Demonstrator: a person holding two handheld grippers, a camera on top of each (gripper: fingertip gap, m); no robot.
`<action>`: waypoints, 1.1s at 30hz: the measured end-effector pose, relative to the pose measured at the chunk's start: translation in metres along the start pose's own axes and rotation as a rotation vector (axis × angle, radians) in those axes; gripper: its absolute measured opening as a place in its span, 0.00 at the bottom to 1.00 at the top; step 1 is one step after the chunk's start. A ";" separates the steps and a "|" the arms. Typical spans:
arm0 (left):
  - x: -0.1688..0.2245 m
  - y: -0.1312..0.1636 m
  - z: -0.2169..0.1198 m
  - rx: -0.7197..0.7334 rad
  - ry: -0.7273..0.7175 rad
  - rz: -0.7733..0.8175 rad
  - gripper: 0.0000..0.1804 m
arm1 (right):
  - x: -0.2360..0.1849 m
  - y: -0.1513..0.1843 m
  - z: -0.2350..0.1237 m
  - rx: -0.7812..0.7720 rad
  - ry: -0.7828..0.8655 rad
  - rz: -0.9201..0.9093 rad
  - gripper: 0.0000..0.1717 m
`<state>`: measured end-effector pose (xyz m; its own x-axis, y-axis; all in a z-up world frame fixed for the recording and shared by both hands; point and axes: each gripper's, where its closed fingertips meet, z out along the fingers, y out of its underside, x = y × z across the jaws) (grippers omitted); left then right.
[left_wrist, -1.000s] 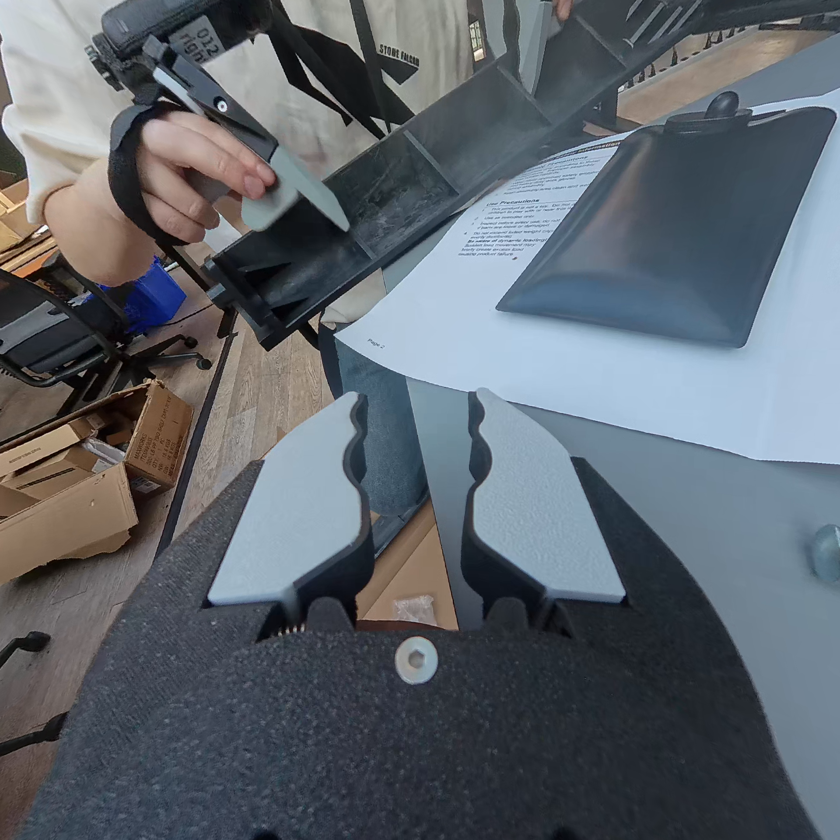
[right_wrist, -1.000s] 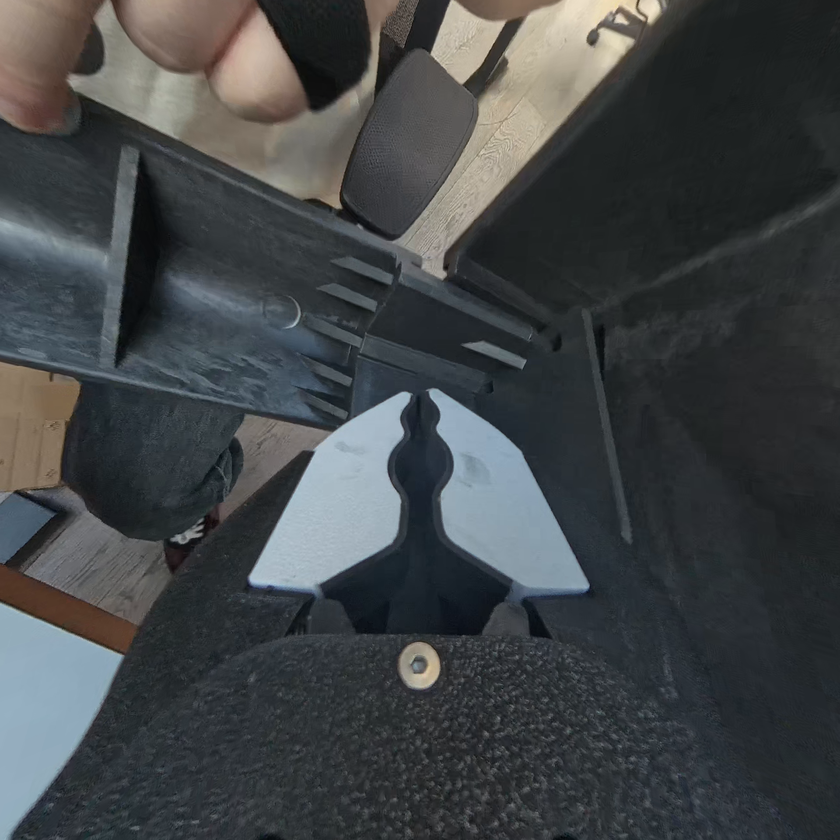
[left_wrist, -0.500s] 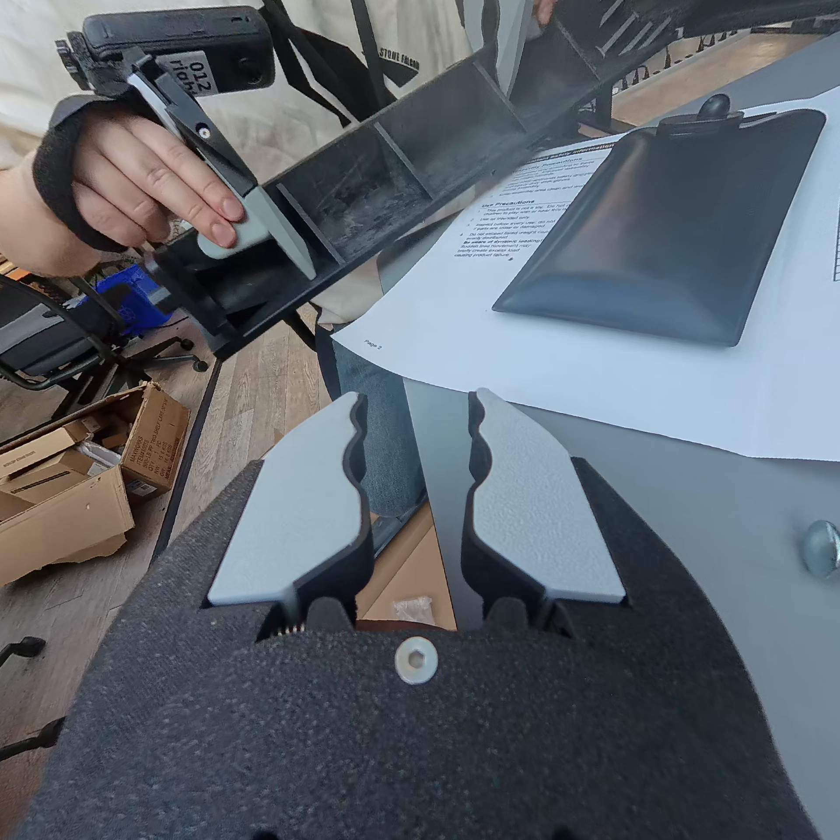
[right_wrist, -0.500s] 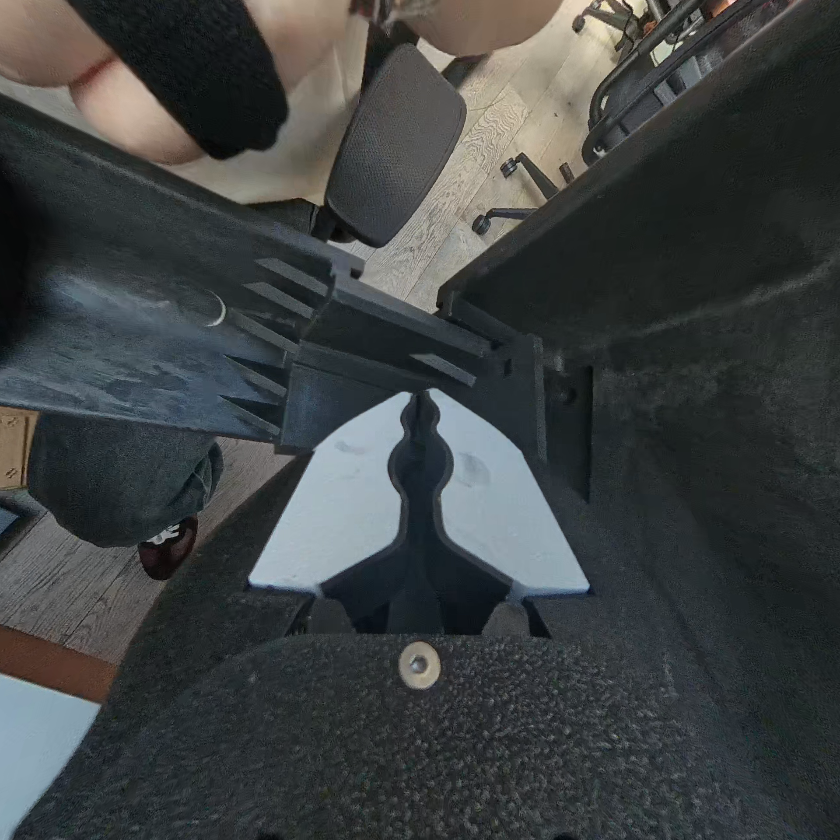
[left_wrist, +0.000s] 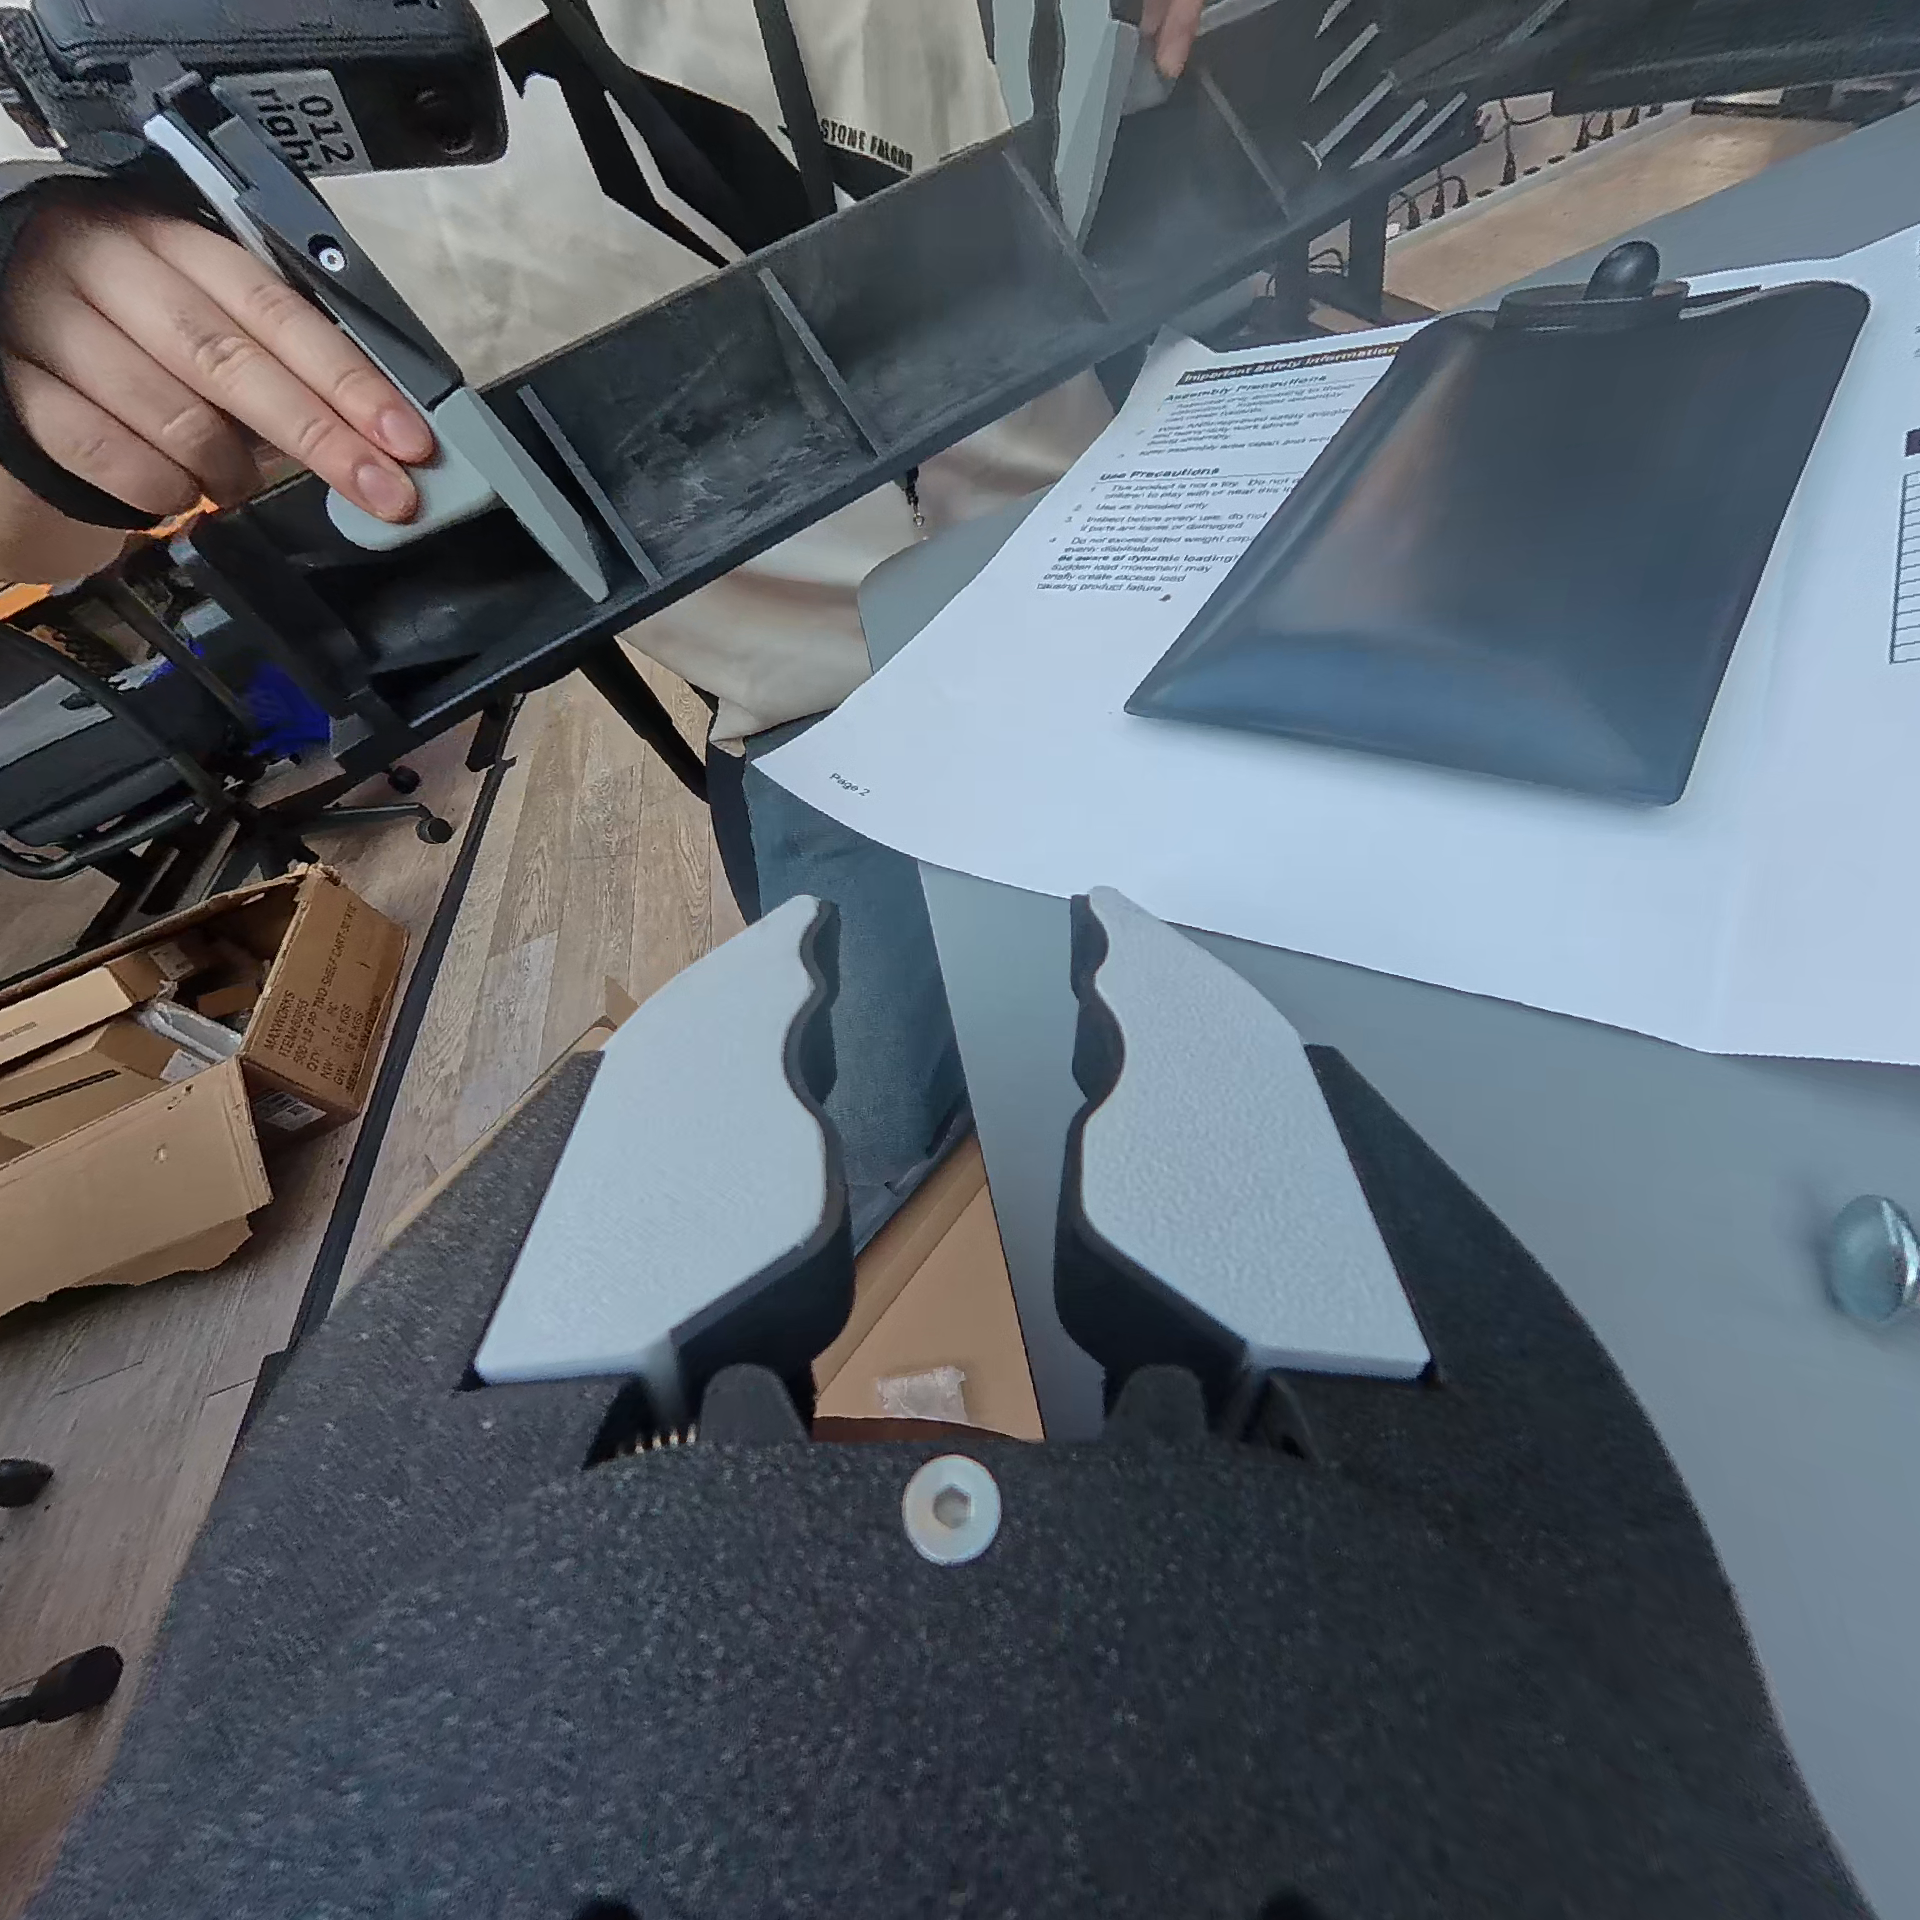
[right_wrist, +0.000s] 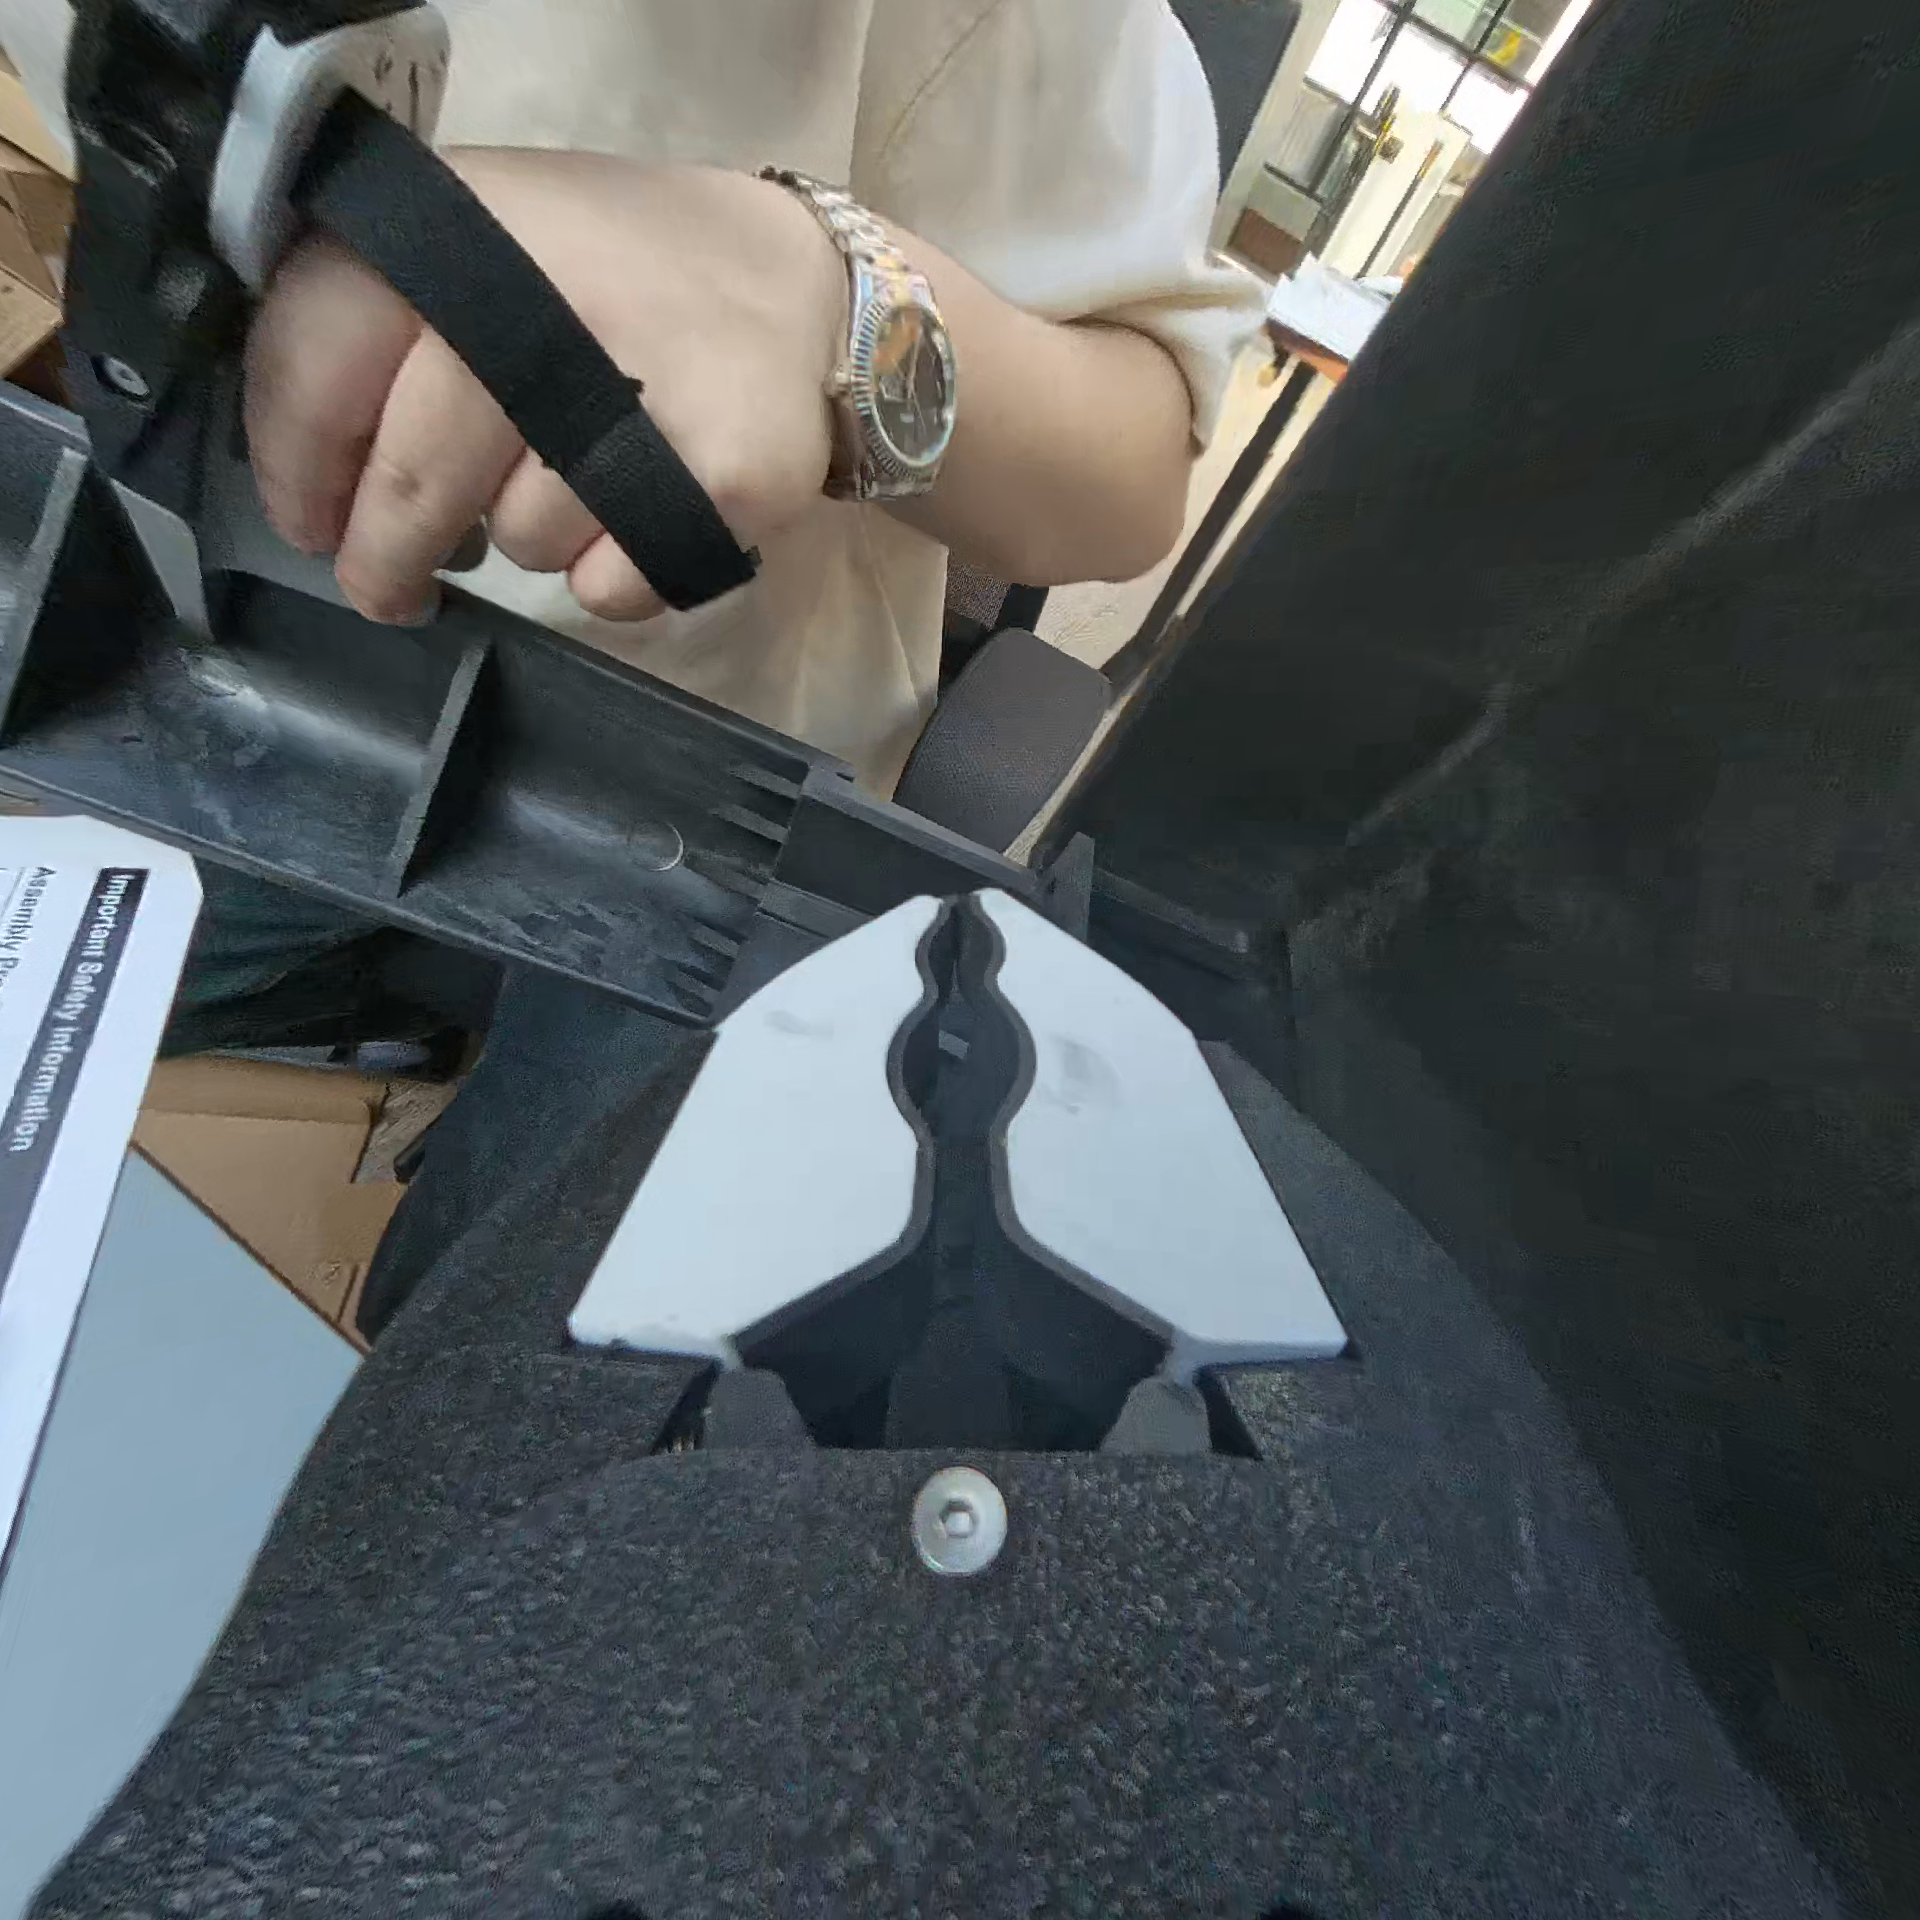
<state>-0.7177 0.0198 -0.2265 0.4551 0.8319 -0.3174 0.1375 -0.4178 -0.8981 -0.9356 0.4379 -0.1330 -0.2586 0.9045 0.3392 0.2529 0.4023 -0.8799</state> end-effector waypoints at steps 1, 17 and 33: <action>0.000 0.000 0.000 -0.001 0.001 -0.002 0.24 | 0.005 0.005 -0.004 -0.010 0.004 0.020 0.00; 0.001 0.000 0.000 0.000 -0.003 0.012 0.24 | 0.013 0.043 0.001 -0.115 0.108 0.081 0.05; 0.009 -0.006 0.000 0.025 -0.038 0.178 0.21 | -0.048 0.099 -0.105 -0.481 0.005 -0.019 0.02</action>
<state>-0.7144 0.0299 -0.2235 0.4366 0.7590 -0.4831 0.0351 -0.5510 -0.8338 -0.8006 0.4490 -0.2013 -0.2635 0.8963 0.3565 0.6506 0.4380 -0.6203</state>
